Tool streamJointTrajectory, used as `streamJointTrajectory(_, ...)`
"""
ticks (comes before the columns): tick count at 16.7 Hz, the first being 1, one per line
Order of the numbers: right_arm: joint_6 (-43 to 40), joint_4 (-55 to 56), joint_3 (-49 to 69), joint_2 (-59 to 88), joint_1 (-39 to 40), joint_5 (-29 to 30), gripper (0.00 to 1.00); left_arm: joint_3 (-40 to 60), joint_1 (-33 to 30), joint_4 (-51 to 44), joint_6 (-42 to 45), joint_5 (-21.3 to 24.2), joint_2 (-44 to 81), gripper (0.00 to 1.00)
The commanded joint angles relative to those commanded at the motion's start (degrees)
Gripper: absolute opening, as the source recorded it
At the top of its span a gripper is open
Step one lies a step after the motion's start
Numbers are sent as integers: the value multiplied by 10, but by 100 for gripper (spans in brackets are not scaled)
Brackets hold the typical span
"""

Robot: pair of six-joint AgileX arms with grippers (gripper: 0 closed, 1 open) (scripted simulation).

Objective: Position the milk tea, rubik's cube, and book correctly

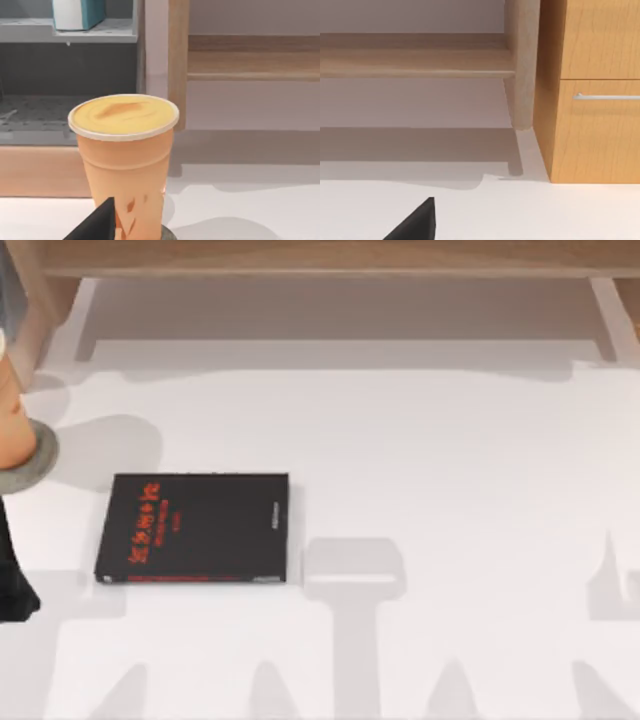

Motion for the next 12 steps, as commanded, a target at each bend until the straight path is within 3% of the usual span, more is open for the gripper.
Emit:
streamJointTrajectory(6,-14,-25,29,35,-9,0,100,0,0,0,0,0,0,100)
streamJointTrajectory(12,-92,-165,212,259,-61,0,100,0,0,0,0,0,0,100)
